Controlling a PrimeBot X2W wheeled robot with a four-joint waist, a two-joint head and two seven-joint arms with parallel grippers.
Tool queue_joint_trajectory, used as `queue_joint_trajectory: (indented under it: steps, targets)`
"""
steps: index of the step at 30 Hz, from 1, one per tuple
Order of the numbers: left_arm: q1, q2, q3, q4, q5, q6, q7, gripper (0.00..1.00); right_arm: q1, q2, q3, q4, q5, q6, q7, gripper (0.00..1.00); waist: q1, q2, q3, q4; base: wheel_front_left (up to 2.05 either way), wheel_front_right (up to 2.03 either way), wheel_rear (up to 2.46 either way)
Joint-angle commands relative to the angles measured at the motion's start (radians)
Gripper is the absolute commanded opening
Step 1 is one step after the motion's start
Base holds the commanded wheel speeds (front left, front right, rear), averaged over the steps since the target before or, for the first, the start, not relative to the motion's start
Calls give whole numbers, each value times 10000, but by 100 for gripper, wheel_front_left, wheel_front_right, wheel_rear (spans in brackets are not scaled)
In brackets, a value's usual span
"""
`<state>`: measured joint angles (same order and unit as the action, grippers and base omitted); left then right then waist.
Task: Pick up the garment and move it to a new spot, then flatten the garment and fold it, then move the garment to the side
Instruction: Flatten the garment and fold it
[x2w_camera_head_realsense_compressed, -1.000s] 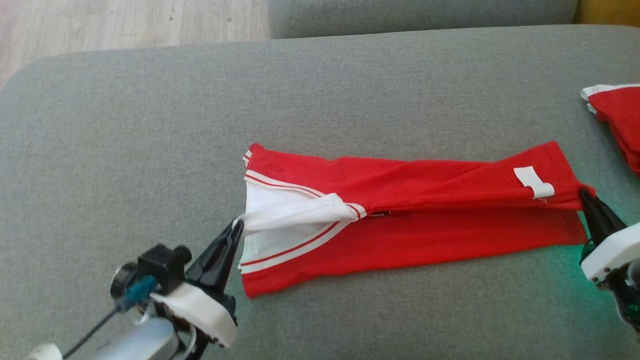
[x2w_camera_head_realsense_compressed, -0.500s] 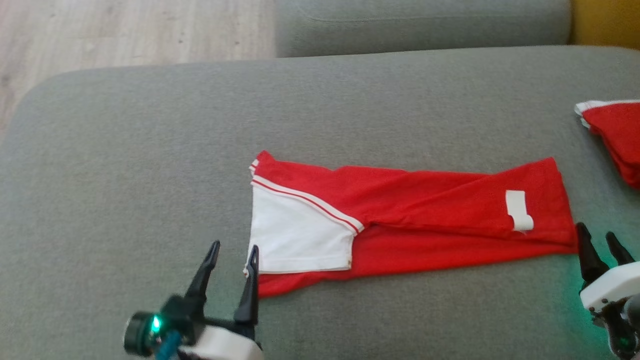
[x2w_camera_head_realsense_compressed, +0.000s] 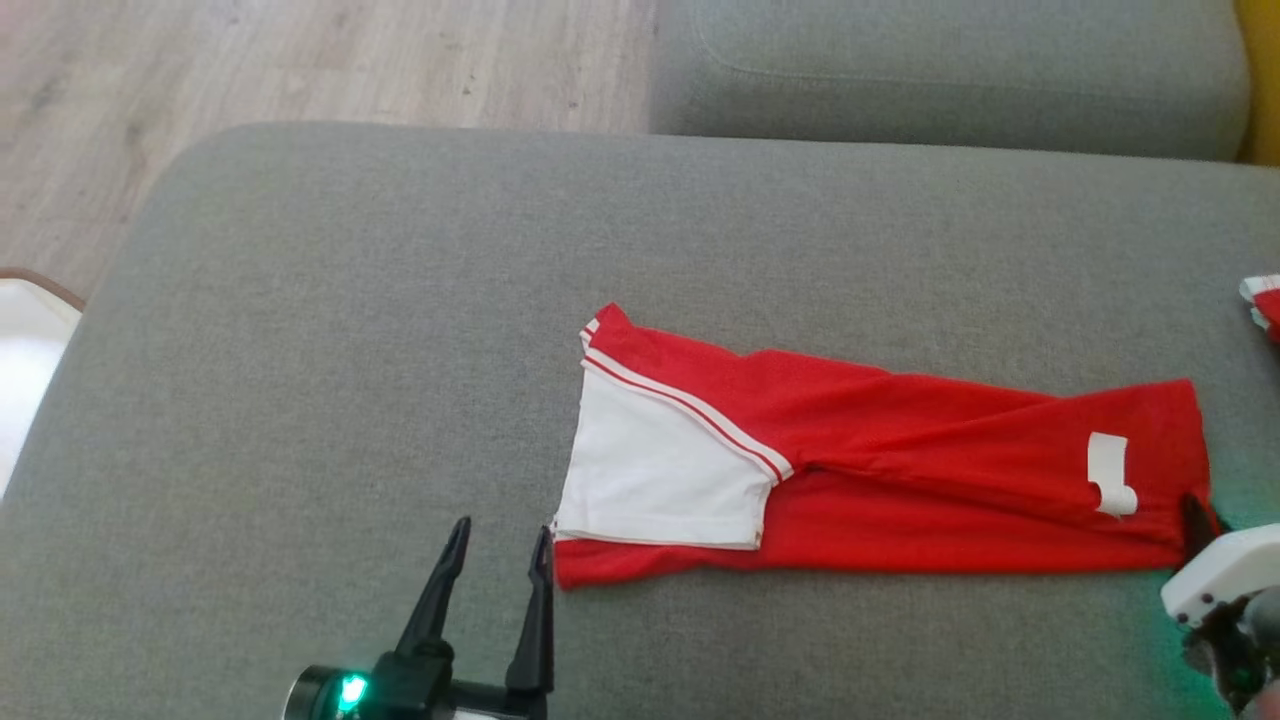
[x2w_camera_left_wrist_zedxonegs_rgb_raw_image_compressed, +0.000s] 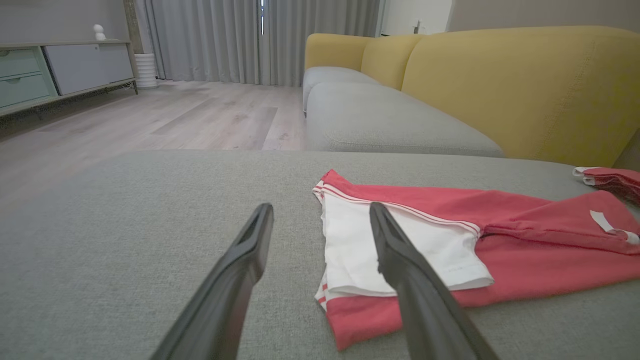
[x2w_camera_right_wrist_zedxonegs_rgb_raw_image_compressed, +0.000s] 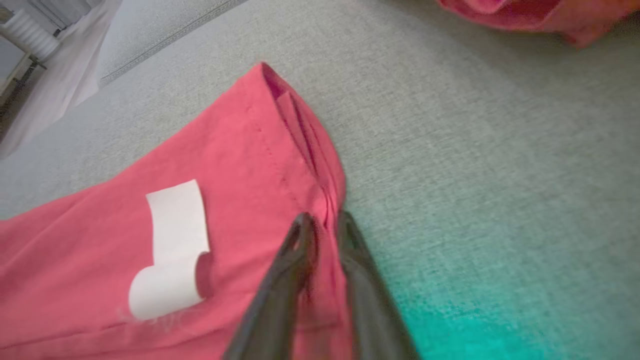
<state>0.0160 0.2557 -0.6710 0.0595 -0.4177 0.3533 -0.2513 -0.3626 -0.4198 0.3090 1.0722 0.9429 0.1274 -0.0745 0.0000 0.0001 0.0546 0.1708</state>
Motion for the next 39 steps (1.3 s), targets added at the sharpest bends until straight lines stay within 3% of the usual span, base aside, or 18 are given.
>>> queue_joint_trajectory:
  steps: [1,12,21,25,29,34,38,39]
  targets:
    - [-117,-93,559,-244,194,-99,-104,100,-31,-55,136,-9,-56,33,-103,0,0,-1,-103,9,0,0,0]
    - [451,-477,1249,-94,767,-650,-104,100,89,-1201,-448,-731,319,33,-586,0,0,-1,-516,-485,0,0,0]
    - [665,-690,1582,46,1104,-1025,-104,100,724,-879,-126,-5494,569,33,126,0,0,-1,-691,-758,0,0,0]
    - [599,-784,1614,148,1213,-1219,-104,100,1197,-117,11,-7379,267,33,583,0,0,-1,-661,-540,0,0,0]
    - [522,-896,1635,250,1298,-1394,-105,100,1364,1082,334,-8431,-238,33,1324,0,0,-1,-558,-222,0,0,0]
    - [410,-1079,1649,393,1413,-1569,-105,100,1158,2531,821,-8518,-780,33,2028,0,0,-1,-382,246,0,0,0]
    - [342,-1206,1738,467,1489,-1654,-105,100,968,3274,1168,-8138,-1048,33,2159,0,0,-1,-313,530,0,0,0]
    - [335,-1231,1763,486,1508,-1671,-105,100,937,3385,1232,-8027,-1058,33,2145,23,0,-1,-315,571,0,0,0]
